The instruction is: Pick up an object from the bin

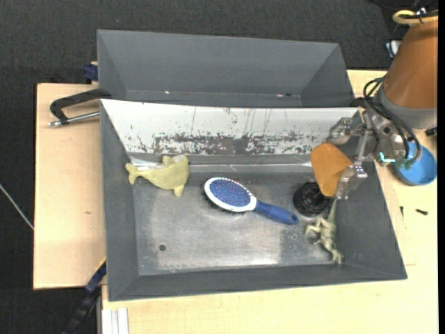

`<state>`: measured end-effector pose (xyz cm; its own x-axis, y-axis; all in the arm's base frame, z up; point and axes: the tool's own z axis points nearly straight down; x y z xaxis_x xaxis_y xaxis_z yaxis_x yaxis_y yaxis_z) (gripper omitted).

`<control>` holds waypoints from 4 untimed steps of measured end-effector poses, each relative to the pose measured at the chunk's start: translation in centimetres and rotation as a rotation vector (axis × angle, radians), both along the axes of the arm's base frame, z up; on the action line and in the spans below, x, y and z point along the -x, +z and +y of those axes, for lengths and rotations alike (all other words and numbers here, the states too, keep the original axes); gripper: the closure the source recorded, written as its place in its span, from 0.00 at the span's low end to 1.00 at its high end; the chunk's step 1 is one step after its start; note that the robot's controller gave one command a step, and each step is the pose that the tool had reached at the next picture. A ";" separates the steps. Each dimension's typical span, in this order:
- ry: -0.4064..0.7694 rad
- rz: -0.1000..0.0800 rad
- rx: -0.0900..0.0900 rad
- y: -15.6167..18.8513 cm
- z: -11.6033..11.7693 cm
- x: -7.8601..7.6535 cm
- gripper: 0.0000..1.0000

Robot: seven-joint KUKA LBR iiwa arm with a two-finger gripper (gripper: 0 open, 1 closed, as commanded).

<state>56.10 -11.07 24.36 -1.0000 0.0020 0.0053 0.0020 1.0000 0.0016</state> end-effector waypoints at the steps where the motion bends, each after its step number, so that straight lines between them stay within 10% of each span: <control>1: -0.203 -0.016 0.003 -14.3 4.1 1.1 0.00; 2: -0.202 -0.009 0.002 -14.7 4.2 1.2 1.00; 3: 0.220 -0.037 0.006 -16.4 2.2 1.0 1.00; 4: 0.383 -0.022 0.007 3.0 -0.8 -0.9 1.00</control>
Offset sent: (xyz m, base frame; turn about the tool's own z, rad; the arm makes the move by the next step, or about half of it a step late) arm -0.0149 0.0459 -0.1636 0.2112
